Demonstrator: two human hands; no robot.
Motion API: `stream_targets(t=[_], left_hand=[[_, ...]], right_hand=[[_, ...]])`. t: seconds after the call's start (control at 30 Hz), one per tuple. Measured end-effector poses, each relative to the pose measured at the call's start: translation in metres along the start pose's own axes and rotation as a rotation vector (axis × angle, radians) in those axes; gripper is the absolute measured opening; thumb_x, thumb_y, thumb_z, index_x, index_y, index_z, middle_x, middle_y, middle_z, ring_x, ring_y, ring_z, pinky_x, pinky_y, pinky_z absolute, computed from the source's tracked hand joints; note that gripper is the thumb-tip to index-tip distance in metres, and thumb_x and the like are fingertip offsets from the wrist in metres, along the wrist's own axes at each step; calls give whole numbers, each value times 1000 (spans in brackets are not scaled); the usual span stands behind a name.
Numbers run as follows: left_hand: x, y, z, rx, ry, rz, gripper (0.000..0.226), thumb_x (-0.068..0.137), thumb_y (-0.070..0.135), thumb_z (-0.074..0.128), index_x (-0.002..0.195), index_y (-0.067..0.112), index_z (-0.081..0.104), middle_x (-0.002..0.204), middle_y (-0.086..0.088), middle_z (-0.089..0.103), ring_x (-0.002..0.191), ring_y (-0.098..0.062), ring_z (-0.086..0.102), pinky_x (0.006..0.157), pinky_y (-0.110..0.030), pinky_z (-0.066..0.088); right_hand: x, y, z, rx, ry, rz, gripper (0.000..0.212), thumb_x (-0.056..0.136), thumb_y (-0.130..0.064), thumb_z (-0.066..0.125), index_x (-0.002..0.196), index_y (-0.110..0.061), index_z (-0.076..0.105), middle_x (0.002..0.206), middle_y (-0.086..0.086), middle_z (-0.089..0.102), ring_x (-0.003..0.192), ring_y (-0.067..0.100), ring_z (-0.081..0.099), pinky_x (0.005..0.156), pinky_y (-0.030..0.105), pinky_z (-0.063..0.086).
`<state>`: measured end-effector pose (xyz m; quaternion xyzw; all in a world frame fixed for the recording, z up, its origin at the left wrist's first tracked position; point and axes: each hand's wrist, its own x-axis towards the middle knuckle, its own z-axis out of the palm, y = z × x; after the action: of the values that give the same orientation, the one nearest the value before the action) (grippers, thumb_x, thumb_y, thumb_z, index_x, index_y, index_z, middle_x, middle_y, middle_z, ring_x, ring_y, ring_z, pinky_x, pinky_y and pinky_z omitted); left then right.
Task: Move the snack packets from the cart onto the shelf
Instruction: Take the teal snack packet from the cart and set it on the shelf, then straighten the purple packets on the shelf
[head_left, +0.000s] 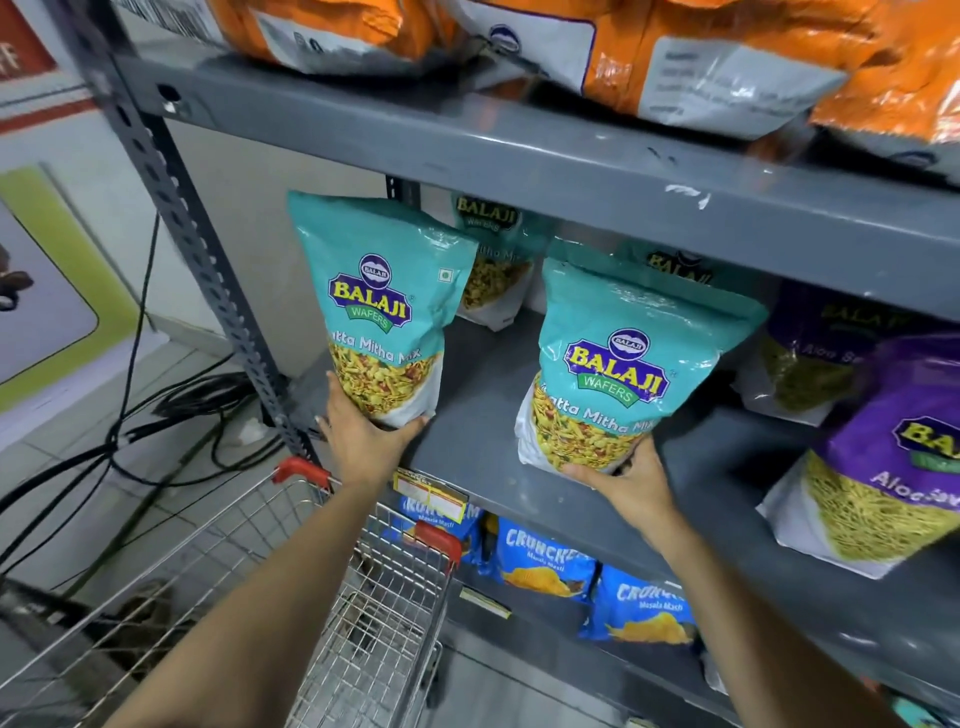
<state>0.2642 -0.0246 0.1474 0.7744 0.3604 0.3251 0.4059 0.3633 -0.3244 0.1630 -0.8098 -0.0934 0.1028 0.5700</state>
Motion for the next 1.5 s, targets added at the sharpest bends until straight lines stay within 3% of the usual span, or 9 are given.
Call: stream_targets(t=[0.13, 0.8, 0.87, 0.97, 1.1, 1.2, 1.3, 1.4, 1.5], left_hand=[[-4, 1, 0, -59, 24, 0, 133, 45, 48, 91, 150, 13, 16, 150, -12, 38, 141, -30, 33, 117, -58, 20], [-11, -7, -8, -76, -83, -54, 140, 48, 49, 91, 152, 16, 3, 159, -6, 20, 147, -24, 17, 121, -47, 15], [-25, -7, -13, -62, -23, -16, 122, 57, 39, 90, 149, 9, 15, 155, -13, 25, 145, -26, 21, 119, -39, 19], [-65, 1, -10, -115, 84, 119, 54, 78, 17, 76, 122, 6, 48, 120, -14, 53, 115, -28, 49, 103, -46, 40], [-137, 16, 21, -258, -201, 186, 17, 82, 12, 55, 86, 28, 58, 87, 7, 65, 86, -19, 61, 76, -35, 51], [-194, 44, 58, -292, -432, 291, 21, 81, 9, 53, 84, 29, 61, 91, 15, 70, 91, -5, 64, 80, -25, 50], [-233, 89, 104, -350, -596, 400, 25, 82, 6, 58, 90, 29, 65, 99, 27, 68, 96, 6, 62, 87, -19, 49], [-255, 136, 147, -421, -748, 370, 36, 80, 15, 73, 112, 27, 60, 116, 16, 61, 111, 2, 57, 99, -22, 45], [-266, 175, 194, -410, -945, 158, 97, 64, 29, 87, 144, 17, 33, 144, 9, 37, 132, -4, 39, 109, -22, 32]], right_hand=[[-10, 3, 1, 36, 2, 2, 104, 42, -38, 96, 130, -30, 41, 122, -11, 63, 114, 9, 60, 100, 36, 50], [-12, 1, 2, 78, -25, -2, 104, 50, -31, 94, 135, -33, 34, 124, -16, 58, 115, 0, 55, 96, 26, 48], [-14, -1, 0, 95, -45, -8, 108, 49, -30, 95, 136, -37, 31, 129, -14, 56, 120, 3, 54, 100, 30, 48], [-21, 4, -14, 169, -16, -16, 122, 54, -13, 93, 148, -34, 17, 140, -15, 43, 128, 4, 45, 106, 30, 41], [-59, 30, -60, 30, 279, -97, 85, 67, 6, 80, 136, -28, 43, 132, 2, 48, 113, 7, 52, 93, 21, 46], [-97, 55, -116, -148, 528, -158, 53, 75, 9, 73, 91, -38, 58, 98, 10, 63, 79, -6, 61, 64, 5, 46], [-132, 77, -181, -184, 738, -91, 38, 76, 1, 76, 83, -33, 58, 81, 8, 67, 70, -4, 61, 62, 6, 44], [-152, 86, -234, -83, 870, -37, 58, 68, -2, 84, 115, -15, 52, 102, 8, 61, 71, -6, 60, 66, 4, 46], [-158, 102, -297, -211, 950, 8, 99, 55, -18, 92, 135, 9, 38, 129, 22, 47, 110, 12, 50, 97, 4, 32]])
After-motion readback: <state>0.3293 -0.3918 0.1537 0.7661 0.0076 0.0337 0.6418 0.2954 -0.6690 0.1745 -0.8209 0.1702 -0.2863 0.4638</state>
